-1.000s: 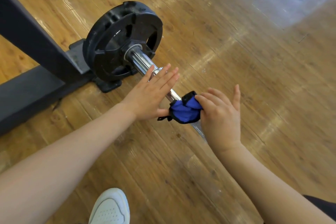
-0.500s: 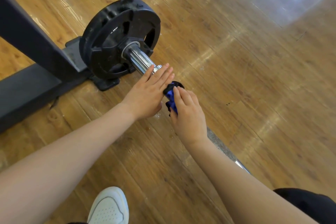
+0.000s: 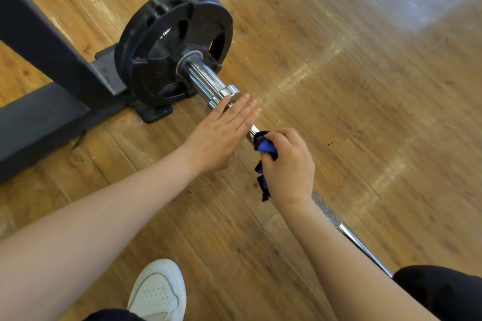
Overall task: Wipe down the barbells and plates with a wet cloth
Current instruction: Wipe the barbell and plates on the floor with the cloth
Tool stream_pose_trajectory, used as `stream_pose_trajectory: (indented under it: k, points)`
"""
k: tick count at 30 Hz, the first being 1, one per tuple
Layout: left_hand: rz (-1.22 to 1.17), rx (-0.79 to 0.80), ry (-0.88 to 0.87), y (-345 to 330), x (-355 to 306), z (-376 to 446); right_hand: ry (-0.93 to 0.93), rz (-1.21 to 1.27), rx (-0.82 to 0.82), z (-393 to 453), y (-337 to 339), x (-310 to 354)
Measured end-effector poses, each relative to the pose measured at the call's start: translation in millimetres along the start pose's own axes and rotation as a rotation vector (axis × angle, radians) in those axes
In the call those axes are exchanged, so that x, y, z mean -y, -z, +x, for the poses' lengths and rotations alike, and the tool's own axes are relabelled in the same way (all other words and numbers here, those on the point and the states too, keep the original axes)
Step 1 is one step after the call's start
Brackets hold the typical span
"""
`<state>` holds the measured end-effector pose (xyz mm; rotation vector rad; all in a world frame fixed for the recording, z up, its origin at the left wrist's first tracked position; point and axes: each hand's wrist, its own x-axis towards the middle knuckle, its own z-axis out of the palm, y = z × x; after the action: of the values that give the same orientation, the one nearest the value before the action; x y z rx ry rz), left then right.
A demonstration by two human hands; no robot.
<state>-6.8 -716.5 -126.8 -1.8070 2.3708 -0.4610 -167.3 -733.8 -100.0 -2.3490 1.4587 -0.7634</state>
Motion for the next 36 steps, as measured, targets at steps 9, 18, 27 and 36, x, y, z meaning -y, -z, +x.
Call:
stream_pose_trajectory:
  k: [9,18,27,36]
  points:
    - [-0.092,0.036,0.041,1.4,-18.0,-1.6,0.087,-0.095,0.092,-21.6,2.6,-16.3]
    - [-0.152,0.021,0.015,6.8,-12.0,-3.5,0.117,0.084,0.091,-6.6,-10.1,7.3]
    - [-0.141,0.133,0.073,4.0,-7.0,-11.9,0.159,-0.028,0.061,-22.1,4.2,-14.3]
    - [-0.139,0.194,0.066,8.5,-7.0,-10.2,0.300,-0.050,0.076,-12.2,-0.6,-13.2]
